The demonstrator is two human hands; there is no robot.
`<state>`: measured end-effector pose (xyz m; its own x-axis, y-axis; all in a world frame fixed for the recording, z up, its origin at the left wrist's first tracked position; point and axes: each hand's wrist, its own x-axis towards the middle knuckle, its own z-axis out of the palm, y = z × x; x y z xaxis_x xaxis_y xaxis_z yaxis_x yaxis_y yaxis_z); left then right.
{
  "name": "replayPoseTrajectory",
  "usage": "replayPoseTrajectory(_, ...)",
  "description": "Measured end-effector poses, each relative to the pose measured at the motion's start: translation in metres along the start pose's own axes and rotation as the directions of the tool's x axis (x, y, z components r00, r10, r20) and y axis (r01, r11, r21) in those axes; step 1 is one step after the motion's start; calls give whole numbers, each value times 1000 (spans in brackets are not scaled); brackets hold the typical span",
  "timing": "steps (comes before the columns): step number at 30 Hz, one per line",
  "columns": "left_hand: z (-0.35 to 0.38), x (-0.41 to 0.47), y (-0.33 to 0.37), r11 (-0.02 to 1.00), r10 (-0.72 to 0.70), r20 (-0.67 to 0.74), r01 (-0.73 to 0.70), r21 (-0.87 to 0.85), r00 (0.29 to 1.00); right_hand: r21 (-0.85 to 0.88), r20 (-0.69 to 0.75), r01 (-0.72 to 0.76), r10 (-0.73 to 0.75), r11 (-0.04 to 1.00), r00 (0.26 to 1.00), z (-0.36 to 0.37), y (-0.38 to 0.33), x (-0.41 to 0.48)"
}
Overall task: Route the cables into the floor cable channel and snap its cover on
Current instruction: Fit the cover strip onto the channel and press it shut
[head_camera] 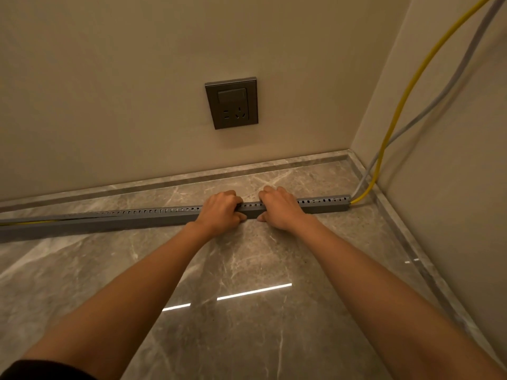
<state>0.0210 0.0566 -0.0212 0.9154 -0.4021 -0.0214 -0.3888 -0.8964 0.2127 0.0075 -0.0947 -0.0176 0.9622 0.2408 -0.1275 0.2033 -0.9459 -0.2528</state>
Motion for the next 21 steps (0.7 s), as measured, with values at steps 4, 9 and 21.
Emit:
replayPoseTrajectory(4,4,-5,1,995,-56,-32,53,-86,998,67,-7,8,-8,998,1000,2,5,-2)
replayPoseTrajectory(9,5,-13,-11,973,-117,-43,106,-205,992,142,24,37,-41,989,999,0,12,-2)
replayPoseTrajectory(21,-13,-19,-33,959,-99,25,103,-263,995,121,-18,-53,55,991,998,7,-16,3)
